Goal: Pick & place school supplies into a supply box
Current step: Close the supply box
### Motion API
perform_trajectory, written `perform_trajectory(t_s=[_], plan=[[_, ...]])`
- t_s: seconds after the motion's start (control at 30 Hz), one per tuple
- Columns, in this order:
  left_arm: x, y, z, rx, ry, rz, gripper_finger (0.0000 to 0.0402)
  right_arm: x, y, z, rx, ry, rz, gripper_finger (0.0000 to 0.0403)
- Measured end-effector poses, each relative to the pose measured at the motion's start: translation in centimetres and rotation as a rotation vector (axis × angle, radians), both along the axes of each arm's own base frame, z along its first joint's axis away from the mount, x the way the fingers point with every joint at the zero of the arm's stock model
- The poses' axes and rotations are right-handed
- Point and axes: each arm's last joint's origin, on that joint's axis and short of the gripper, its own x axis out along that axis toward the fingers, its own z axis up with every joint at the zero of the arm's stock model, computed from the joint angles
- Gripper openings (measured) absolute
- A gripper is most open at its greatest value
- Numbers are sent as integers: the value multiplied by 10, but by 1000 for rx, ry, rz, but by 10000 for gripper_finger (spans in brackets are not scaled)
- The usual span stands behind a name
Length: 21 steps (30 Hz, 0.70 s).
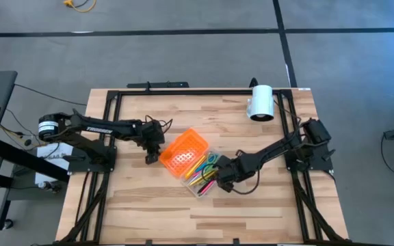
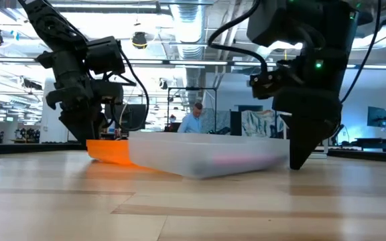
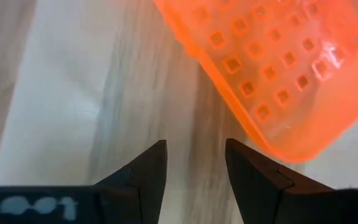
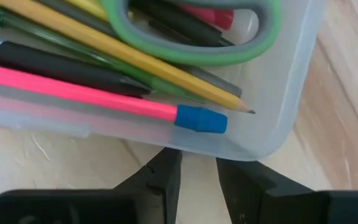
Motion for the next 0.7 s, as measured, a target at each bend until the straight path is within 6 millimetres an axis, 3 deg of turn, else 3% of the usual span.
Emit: perform_trajectory(t_s=[0.3,0.7], plan=[[0,-3,0,2,4,-10,153,8,-18,-1,-22,9,73,96],[3,-27,-1,-24,43,-23,153,13,-47,-1,-55,59,162,97]])
